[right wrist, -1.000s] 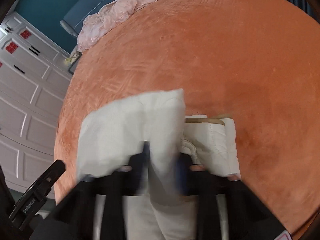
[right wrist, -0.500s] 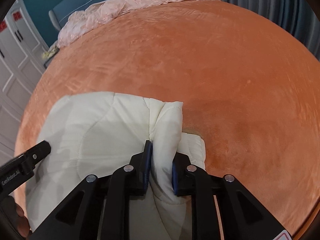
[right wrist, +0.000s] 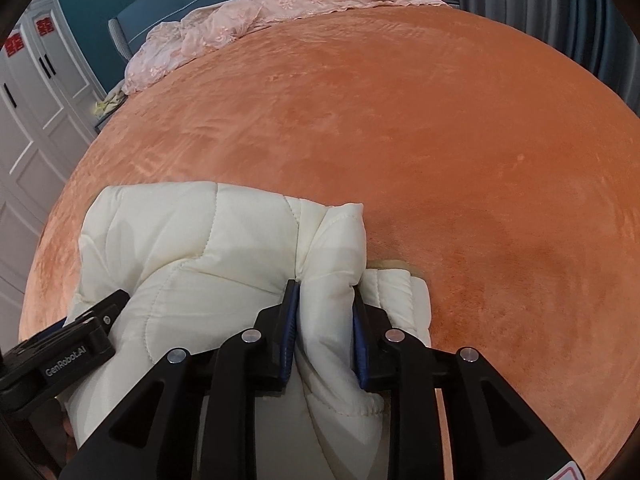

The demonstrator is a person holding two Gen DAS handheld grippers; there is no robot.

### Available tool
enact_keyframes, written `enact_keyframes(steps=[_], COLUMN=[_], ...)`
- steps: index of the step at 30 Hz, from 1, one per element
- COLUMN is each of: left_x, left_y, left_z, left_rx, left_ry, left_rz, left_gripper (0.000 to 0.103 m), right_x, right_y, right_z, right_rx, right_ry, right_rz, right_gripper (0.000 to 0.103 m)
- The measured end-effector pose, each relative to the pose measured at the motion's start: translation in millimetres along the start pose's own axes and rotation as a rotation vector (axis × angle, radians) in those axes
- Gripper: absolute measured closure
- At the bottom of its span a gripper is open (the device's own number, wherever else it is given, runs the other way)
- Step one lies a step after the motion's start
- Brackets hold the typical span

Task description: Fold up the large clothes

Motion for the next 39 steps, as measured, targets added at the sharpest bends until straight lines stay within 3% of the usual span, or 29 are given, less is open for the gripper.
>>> enact_keyframes(steps=[22, 27, 32, 35, 39], left_x=[-2, 35, 95, 115, 124], left_y=[-3, -1, -32, -61, -81], left_z=[-4, 11, 24, 24, 26], left_rx=[-0.023, -0.031, -0.07, -0.112, -0.103], left_ry=[0.051, -0.013, -0.064, -0.064, -0.066], left_rz=[-0.058, -0.042, -0.013, 0.014, 0.032], left_gripper=[0.005, 0.005, 0.005, 0.005, 0.005], right_x=[8, 70, 134, 146, 144], right_y=[-1, 5, -26, -54, -75], right_z=[3, -9, -3, -6, -14], right_rx=[-0.022, -0.085, -0.002, 0.066, 0.051], right_ry=[0.019, 0.064, 0.102, 0.05, 0.035], right_rz=[-0.048, -0.032, 0.024, 0.075, 0.083], right_gripper=[0.079, 0.071, 0.071, 0.07, 0.068])
Point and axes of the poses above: each gripper's, at about its wrist camera, not at the fingertips, and x roughly against the way its jaws point, z to its left, y to its top, the point moved 6 cm from there along -x, roughly the way its jaws point, and after that the axes turned 14 degrees about -z, right-handed, at the moved point
